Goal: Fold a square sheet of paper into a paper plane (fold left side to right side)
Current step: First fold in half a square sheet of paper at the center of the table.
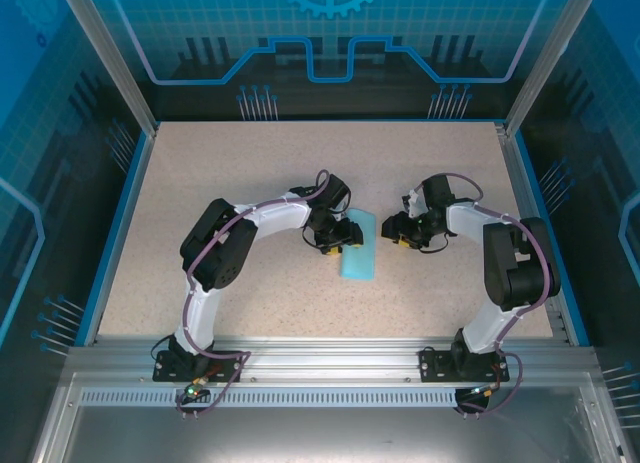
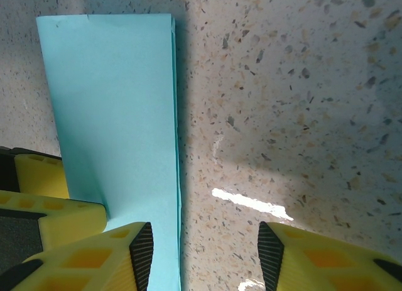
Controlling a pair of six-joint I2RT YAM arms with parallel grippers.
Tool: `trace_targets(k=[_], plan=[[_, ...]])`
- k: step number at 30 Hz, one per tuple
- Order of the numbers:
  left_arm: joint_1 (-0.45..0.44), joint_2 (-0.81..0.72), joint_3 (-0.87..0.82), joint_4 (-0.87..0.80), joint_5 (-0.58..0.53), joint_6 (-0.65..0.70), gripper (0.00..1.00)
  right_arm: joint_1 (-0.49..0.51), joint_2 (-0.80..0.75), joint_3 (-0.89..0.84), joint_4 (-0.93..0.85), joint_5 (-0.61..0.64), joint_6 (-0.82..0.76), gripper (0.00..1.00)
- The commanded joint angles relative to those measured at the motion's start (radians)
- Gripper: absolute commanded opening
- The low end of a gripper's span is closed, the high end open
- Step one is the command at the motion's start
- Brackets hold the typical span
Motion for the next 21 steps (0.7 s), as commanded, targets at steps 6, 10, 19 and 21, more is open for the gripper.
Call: trace_targets(k=[6,10,19,21], plan=[[-0.029,0.023,0.013,0.002,0.025,-0.021,0.58,0.008,0.004,-0.008,0.004,-0.025,0.000,0.51],[-0.030,0.012,0.016,-0.004,0.026,-0.018,0.56,0.009,0.005,-0.008,0.003,-0.025,0.000,0.51],[-0.030,-0.003,0.025,-0.020,0.022,-0.014,0.58,0.011,0.005,-0.013,0.007,-0.025,0.001,0.51],[-0.030,-0.004,0.027,-0.021,0.022,-0.013,0.58,0.011,0.005,-0.012,0.007,-0.025,0.001,0.51]])
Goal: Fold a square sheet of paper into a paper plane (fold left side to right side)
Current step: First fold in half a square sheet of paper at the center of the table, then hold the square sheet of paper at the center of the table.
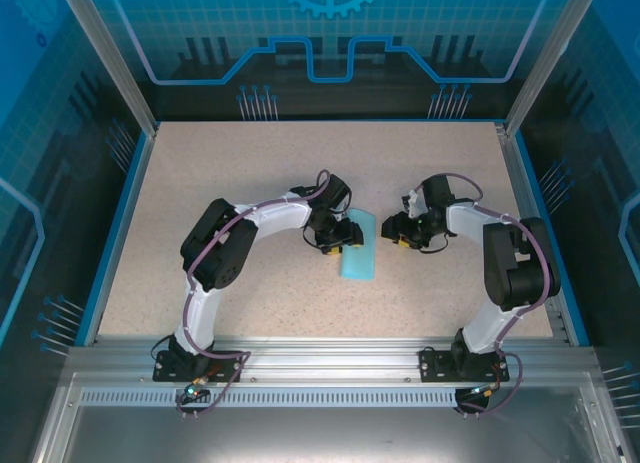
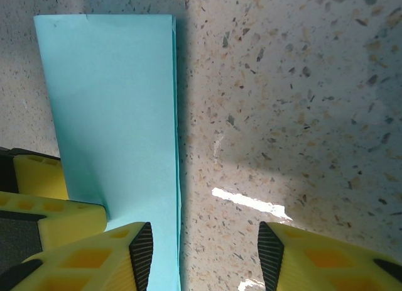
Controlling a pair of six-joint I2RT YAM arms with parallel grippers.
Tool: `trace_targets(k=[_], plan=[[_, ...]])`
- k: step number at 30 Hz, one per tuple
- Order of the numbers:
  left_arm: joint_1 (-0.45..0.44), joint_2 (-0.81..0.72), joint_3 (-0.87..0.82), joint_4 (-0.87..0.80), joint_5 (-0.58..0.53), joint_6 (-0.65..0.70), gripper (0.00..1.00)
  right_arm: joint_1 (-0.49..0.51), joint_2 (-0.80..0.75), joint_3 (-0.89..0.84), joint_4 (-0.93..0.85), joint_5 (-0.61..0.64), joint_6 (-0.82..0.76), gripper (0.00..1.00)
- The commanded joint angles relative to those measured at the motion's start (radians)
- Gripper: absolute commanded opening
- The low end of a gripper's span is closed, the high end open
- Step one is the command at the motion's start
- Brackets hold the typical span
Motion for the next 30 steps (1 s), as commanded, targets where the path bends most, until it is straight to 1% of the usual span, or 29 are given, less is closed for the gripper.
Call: trace_targets(k=[1,12,15,19,23,30], plan=[[-0.026,-0.005,0.022,-0.015,0.022,-0.012,0.58,0.011,0.005,-0.012,0.006,-0.025,0.000,0.51],[-0.025,-0.012,0.029,-0.013,0.023,-0.017,0.58,0.013,0.003,-0.015,0.009,-0.030,0.002,0.51],[-0.025,-0.011,0.035,-0.017,0.021,-0.014,0.58,0.015,0.002,-0.015,0.013,-0.044,0.000,0.48],[-0.025,-0.008,0.040,-0.015,0.019,-0.015,0.58,0.025,-0.001,-0.014,0.047,-0.102,0.004,0.45],[-0.024,-0.003,0.040,-0.017,0.020,-0.015,0.57,0.054,0.018,0.001,0.075,-0.142,0.022,0.40],[-0.025,-0.005,0.036,-0.020,0.016,-0.012,0.58,0.091,0.076,0.026,0.096,-0.127,0.055,0.38]])
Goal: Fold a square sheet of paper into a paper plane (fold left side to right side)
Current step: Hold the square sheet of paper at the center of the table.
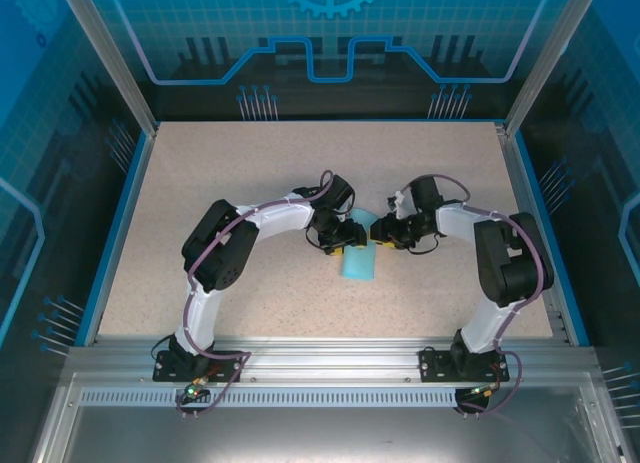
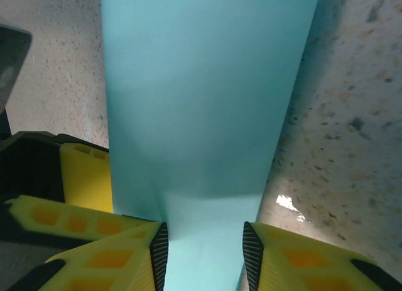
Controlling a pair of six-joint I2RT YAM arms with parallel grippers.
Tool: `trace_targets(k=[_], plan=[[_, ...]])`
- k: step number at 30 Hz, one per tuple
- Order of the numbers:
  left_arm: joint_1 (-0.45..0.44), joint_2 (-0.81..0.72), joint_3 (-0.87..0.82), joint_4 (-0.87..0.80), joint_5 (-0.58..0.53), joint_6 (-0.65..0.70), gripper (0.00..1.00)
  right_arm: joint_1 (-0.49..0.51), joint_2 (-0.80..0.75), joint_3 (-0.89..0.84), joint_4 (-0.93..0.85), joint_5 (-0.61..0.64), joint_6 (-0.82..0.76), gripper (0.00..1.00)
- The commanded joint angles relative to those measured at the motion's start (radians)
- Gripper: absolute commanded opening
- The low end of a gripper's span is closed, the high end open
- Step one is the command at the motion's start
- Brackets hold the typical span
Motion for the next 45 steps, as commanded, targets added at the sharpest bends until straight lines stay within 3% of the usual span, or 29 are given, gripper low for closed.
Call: trace_targets(k=[1,23,36,45], plan=[[-0.007,-0.004,0.022,-0.022,0.014,-0.012,0.58,0.016,0.032,0.026,0.012,-0.015,0.025,0.38],[0.049,-0.154,-0.091,-0.012,-0.007,0.022,0.67,0.028,0.090,0.047,0.001,0.010,0.018,0.36],[0.058,-0.100,-0.125,0.069,0.074,0.020,0.63,0.032,0.084,0.054,-0.011,0.011,0.013,0.37],[0.059,-0.061,-0.125,0.073,0.073,0.014,0.53,0.032,0.054,0.059,-0.031,0.016,0.006,0.38]])
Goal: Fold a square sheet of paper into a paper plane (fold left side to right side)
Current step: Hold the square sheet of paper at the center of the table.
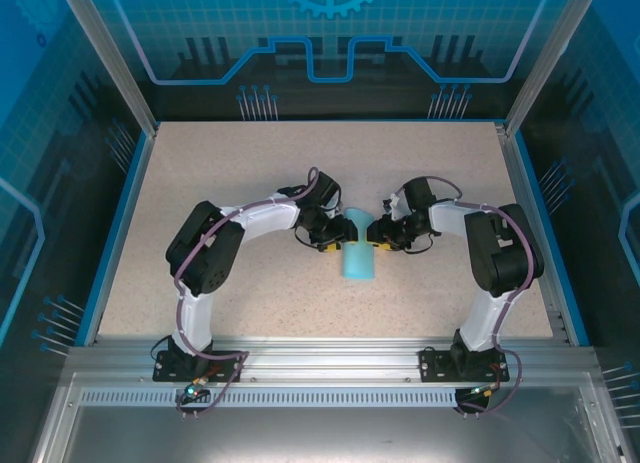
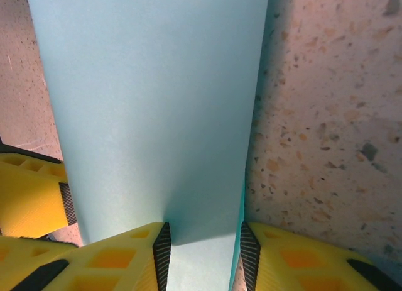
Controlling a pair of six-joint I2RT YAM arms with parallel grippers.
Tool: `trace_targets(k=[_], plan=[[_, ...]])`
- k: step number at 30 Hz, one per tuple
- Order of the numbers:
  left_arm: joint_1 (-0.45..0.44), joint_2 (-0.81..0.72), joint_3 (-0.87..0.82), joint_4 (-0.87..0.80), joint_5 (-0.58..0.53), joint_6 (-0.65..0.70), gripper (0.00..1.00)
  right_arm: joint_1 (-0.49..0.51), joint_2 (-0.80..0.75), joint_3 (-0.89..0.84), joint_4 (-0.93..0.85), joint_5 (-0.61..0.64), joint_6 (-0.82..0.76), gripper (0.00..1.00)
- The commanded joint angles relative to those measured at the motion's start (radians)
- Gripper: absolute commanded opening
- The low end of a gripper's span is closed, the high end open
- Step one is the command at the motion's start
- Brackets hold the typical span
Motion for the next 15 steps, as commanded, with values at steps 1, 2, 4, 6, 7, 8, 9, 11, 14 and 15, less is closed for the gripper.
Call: trace_targets(k=[1,2,4,6,7,8,9,11,14,15], plan=[[0.001,0.028,-0.013,-0.005,0.015,0.007,0.52,0.017,-0.022,0.026,-0.036,0.009,-0.011,0.38],[0.003,0.029,-0.013,-0.009,0.010,0.008,0.52,0.014,-0.027,0.029,-0.045,0.011,-0.016,0.39],[0.003,0.033,-0.012,-0.014,0.008,0.010,0.52,0.008,-0.043,0.033,-0.061,0.020,-0.025,0.41],[0.003,0.036,-0.012,-0.014,0.007,0.010,0.52,-0.001,-0.062,0.033,-0.074,0.023,-0.031,0.43],[0.003,0.038,-0.012,-0.014,0.007,0.010,0.52,-0.007,-0.075,0.032,-0.079,0.026,-0.035,0.45],[0.003,0.040,-0.012,-0.013,0.008,0.009,0.52,-0.015,-0.085,0.031,-0.086,0.026,-0.040,0.47],[0.003,0.039,-0.011,-0.012,0.008,0.008,0.52,-0.022,-0.095,0.029,-0.093,0.029,-0.044,0.48],[0.003,0.039,-0.010,-0.012,0.005,0.007,0.52,-0.040,-0.114,0.023,-0.107,0.035,-0.055,0.51],[0.002,0.039,-0.007,-0.012,0.002,0.004,0.52,-0.064,-0.129,0.009,-0.126,0.054,-0.073,0.52],[0.003,0.039,-0.007,-0.010,0.001,0.003,0.52,-0.069,-0.129,0.005,-0.130,0.060,-0.076,0.52]])
